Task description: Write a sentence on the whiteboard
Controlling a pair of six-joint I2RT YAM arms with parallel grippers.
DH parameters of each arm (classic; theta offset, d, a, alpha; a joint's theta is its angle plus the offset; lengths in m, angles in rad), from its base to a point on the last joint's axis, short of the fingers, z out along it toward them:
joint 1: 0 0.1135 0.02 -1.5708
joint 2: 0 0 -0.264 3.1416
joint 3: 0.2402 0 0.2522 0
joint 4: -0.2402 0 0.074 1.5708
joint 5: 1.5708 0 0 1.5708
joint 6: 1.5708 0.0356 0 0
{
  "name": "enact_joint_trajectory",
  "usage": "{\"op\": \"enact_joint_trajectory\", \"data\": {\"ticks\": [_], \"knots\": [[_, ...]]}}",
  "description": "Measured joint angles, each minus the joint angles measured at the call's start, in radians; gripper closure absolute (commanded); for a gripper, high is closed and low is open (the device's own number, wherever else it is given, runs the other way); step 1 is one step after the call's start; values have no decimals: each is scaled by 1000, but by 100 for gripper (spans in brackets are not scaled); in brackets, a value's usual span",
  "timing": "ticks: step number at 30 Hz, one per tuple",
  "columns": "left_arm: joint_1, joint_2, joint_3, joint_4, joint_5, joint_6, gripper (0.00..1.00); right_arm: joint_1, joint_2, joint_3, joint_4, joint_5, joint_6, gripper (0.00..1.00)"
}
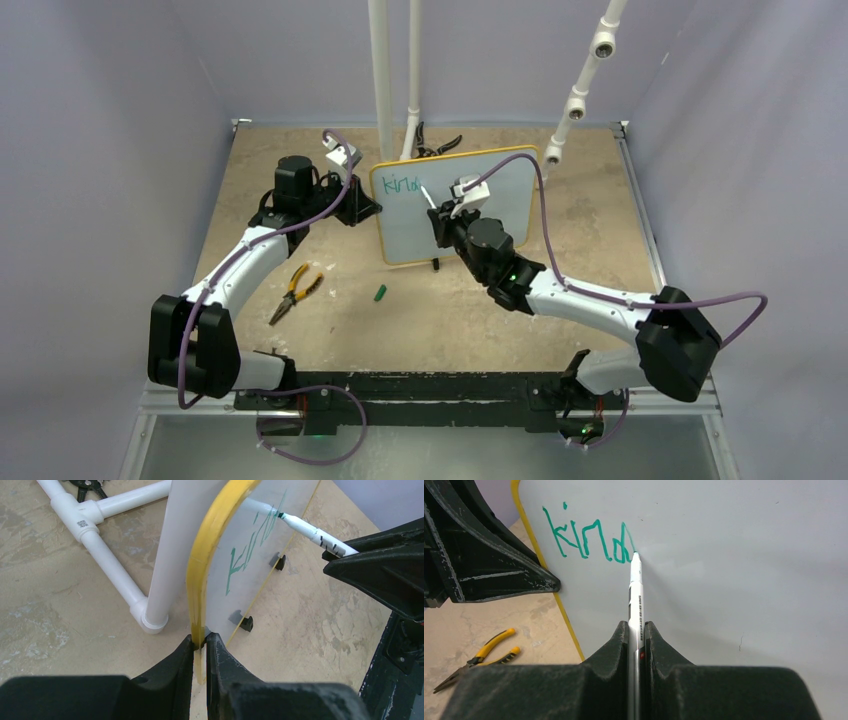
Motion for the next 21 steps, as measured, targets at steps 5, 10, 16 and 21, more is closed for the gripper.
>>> {"op": "enact_joint_trajectory", "data": {"ticks": [5,10,16,21], "knots": [[0,0,0,0,0,0,100,0,-10,-5,-13,6,1,100],[0,0,0,-1,0,0,100,-2,-34,-8,-27,11,0,100],[0,0,0,-1,0,0,100,-5,-85,-12,-23,8,-8,100],[0,0,0,-1,0,0,100,-7,-74,-12,-21,8,-13,100]]}}
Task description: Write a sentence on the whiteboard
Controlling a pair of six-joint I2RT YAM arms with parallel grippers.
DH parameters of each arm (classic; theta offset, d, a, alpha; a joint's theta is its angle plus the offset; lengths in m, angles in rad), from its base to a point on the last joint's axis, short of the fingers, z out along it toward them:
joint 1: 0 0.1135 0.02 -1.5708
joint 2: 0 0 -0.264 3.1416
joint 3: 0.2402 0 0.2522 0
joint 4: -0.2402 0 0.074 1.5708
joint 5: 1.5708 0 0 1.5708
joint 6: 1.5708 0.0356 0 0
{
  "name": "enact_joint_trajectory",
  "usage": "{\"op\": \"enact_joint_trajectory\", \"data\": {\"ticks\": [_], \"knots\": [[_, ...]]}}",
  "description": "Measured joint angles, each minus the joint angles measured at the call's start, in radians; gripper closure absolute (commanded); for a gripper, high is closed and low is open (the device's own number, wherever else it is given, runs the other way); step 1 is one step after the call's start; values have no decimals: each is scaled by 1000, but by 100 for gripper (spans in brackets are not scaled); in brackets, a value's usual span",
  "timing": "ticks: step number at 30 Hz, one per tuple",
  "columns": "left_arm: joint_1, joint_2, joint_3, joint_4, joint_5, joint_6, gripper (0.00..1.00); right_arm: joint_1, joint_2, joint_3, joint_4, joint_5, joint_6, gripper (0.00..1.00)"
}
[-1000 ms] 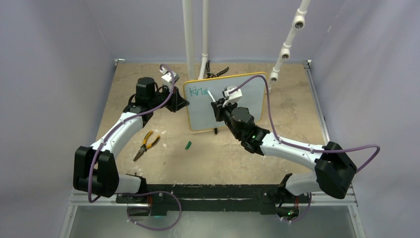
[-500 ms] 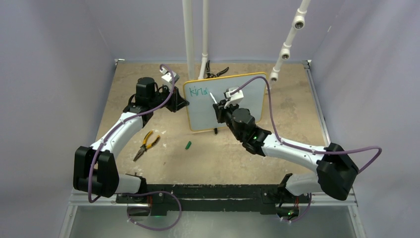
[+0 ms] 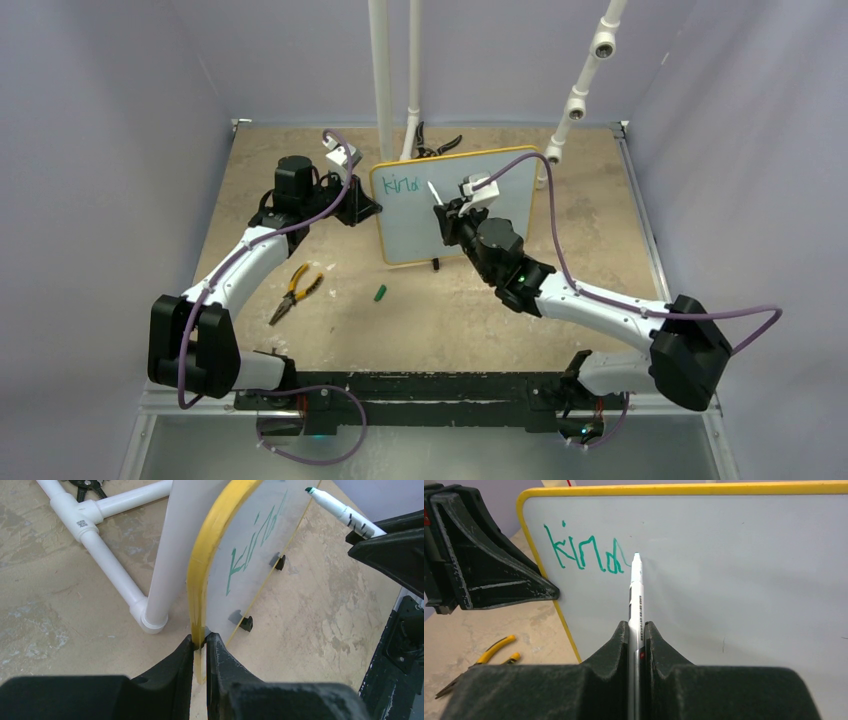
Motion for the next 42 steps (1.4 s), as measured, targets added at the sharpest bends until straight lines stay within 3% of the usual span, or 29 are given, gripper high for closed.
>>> {"op": "enact_joint_trajectory", "data": {"ticks": [42], "knots": [[0,0,0,0,1,0,100,2,56,-2,4,5,28,100]]}}
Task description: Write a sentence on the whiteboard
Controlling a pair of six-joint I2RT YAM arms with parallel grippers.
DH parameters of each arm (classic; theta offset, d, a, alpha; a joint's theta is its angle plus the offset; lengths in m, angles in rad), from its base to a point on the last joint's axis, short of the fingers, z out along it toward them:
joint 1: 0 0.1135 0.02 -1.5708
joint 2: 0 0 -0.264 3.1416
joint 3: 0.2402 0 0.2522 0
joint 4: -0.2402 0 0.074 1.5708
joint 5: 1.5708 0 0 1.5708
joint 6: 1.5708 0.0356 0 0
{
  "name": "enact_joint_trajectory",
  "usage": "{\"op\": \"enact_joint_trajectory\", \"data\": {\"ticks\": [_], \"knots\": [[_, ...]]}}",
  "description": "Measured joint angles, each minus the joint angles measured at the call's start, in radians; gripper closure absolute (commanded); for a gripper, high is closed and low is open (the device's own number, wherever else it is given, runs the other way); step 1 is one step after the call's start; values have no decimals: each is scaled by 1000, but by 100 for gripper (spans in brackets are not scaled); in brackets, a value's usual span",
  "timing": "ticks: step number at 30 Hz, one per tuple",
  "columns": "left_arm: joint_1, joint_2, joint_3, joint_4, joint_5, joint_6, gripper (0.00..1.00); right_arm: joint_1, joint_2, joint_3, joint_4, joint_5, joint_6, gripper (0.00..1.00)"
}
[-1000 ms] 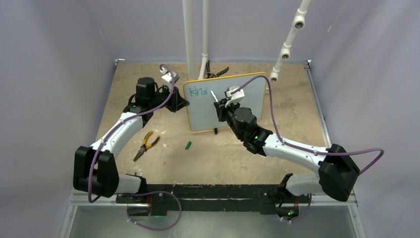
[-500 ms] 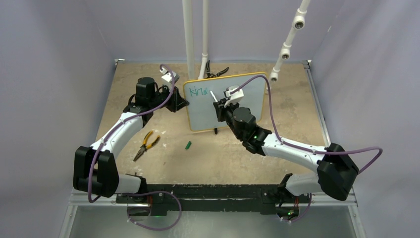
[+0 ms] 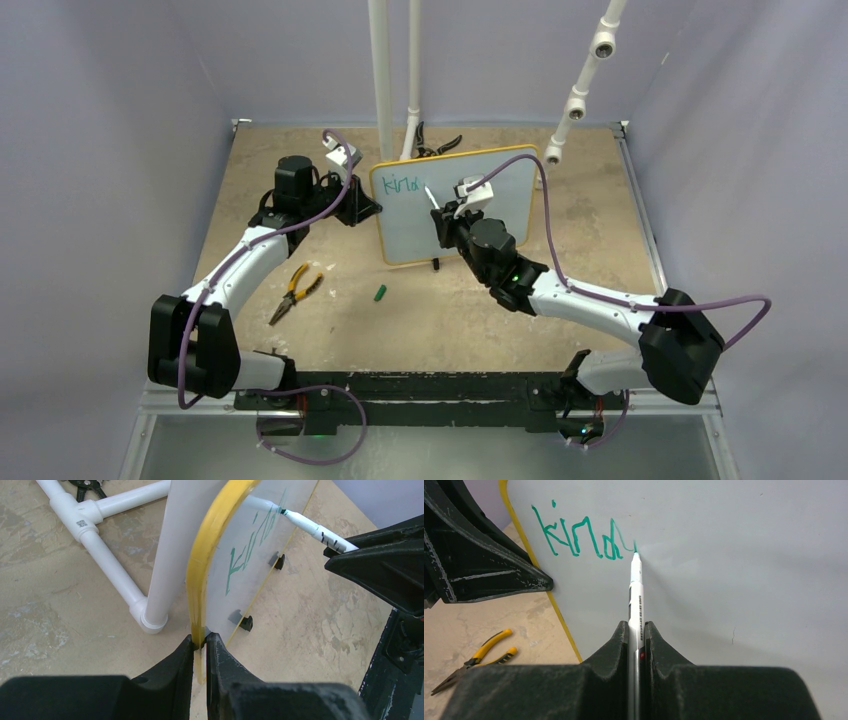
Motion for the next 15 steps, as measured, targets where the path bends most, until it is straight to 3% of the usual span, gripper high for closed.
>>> {"op": "enact_joint_trajectory", "data": {"ticks": [15], "knots": [[0,0,0,1,0,0,100,2,2,19,0,13,-28,100]]}}
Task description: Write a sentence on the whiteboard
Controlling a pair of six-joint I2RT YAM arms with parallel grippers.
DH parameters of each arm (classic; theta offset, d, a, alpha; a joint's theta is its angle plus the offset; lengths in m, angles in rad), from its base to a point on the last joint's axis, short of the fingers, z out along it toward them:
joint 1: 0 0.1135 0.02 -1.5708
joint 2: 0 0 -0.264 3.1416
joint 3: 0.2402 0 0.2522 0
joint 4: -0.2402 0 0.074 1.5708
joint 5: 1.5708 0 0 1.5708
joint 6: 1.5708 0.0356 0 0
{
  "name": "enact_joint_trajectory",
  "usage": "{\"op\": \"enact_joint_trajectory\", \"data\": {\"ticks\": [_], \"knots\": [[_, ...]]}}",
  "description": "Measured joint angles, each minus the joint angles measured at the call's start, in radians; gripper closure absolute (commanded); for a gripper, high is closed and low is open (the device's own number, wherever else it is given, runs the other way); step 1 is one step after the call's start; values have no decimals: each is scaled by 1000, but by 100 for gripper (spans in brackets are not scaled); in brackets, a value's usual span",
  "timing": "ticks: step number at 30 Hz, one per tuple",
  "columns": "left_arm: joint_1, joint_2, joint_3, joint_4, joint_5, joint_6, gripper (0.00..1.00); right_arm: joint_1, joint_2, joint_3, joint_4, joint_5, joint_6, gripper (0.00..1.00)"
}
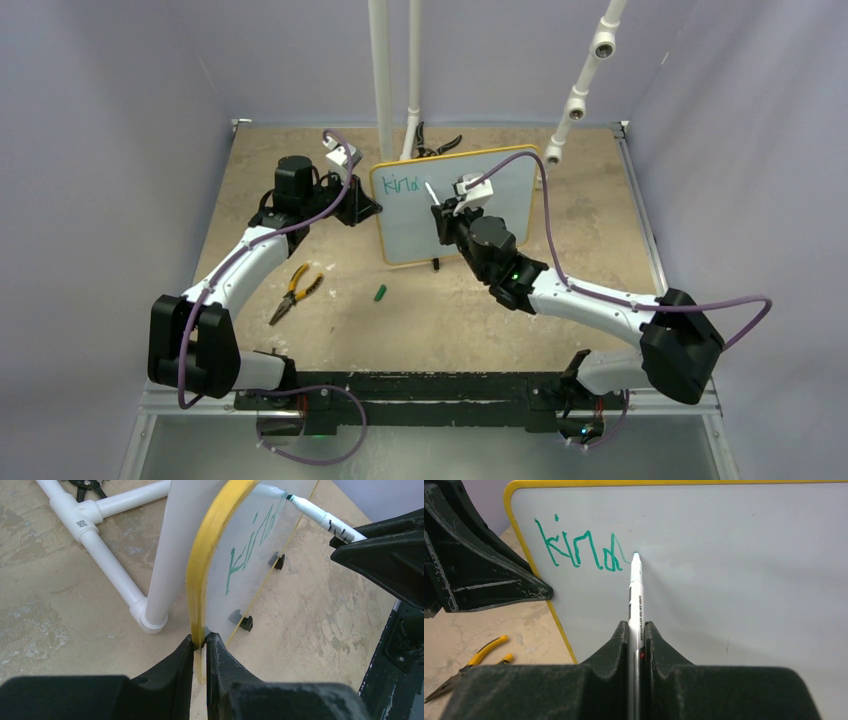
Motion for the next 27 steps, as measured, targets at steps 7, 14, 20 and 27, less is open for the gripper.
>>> {"op": "enact_joint_trajectory", "data": {"ticks": [7,14,20,27], "knots": [[0,0,0,0,0,0,100,2,4,4,3,13,-10,100],[0,0,0,0,2,0,100,5,7,4,6,35,-8,100],[0,0,0,0,2,0,100,7,7,4,6,49,-2,100],[0,0,0,0,2,0,100,9,7,4,2,62,19,100]]}}
